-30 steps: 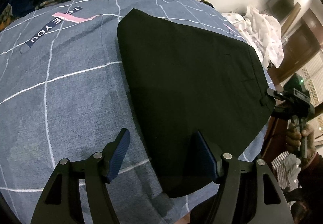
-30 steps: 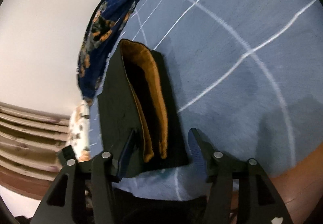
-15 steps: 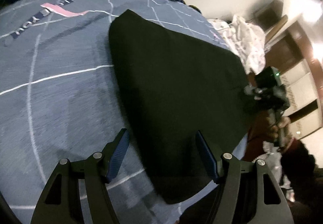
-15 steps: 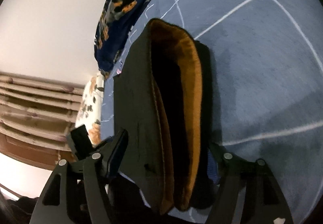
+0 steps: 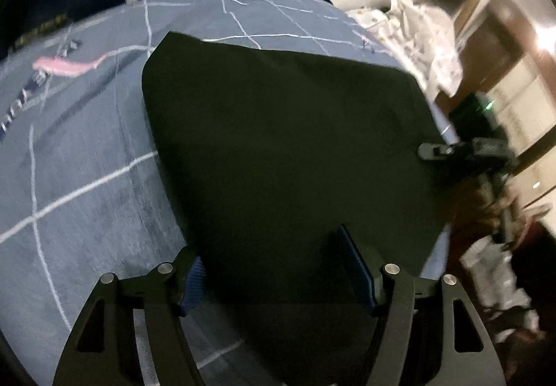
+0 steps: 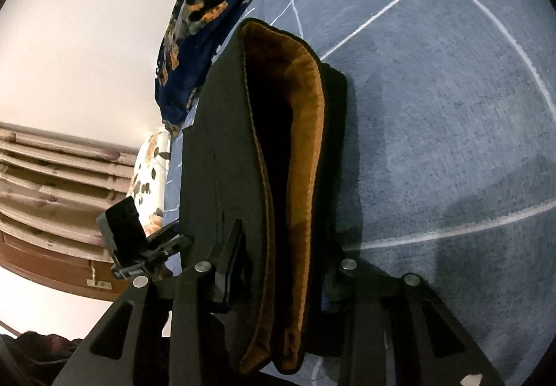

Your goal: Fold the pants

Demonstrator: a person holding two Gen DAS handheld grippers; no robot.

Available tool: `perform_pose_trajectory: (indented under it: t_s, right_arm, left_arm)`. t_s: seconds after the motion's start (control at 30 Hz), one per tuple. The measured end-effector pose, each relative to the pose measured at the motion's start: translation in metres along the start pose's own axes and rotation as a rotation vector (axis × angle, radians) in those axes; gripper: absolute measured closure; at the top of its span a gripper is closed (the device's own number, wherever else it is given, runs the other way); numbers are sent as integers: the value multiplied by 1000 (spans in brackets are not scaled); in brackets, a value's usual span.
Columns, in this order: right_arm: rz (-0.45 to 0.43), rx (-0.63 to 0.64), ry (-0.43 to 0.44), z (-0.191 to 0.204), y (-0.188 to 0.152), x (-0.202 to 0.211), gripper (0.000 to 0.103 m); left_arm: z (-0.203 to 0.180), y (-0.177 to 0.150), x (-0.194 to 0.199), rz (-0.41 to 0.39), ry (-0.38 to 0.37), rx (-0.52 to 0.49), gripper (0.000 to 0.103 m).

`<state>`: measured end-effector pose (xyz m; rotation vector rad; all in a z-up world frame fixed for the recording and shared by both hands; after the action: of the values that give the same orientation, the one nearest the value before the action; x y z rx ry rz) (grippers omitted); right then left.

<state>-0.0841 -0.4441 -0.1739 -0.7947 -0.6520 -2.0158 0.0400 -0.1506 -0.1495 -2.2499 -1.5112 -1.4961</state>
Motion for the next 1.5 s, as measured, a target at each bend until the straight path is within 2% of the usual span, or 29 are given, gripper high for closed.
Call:
perform_pose_trajectory:
  t_s: [0.13,0.37,1.03,1.13,1.3,1.4,1.5]
  right_arm:
    - [-9,0,-3,1,-1,0,73]
    - [-8,0,-2,2,-2,0,73]
    - [-5,-2,-2,1,0,0,73]
    - [-5,-3,-2,1,-1,0,73]
    - [-4,-17,0,1,1,-1,72]
    - [-10,-17,-5,3,1,-3,71]
    - [-18,-24,-10,3,-1,-4,71]
  left_arm:
    - [-4,0,-5,5,66,-32,35]
    - [-4,0,-8,15,105,-40,35]
    - [-6,3,-11,47,149,-73,34]
    - [-9,3,-11,48,168,-97,41]
    - [-19,3,-6,39,255,-187,70]
    - [-20,3,-4,26,271,-206,77]
    - [-22,3,-3,24,284,-225,79]
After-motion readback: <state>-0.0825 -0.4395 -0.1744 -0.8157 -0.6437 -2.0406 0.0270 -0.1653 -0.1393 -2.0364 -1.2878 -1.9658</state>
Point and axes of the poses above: each gripper's, at about its wrist camera, not at the fingertips, and x roughly against the way its jaws point, z to its left, y to its top, the point moved 4 cm from there along -x, roughly the way its jaws point, and after that the axes turned 14 degrees about -y, right-handed, at the moved point
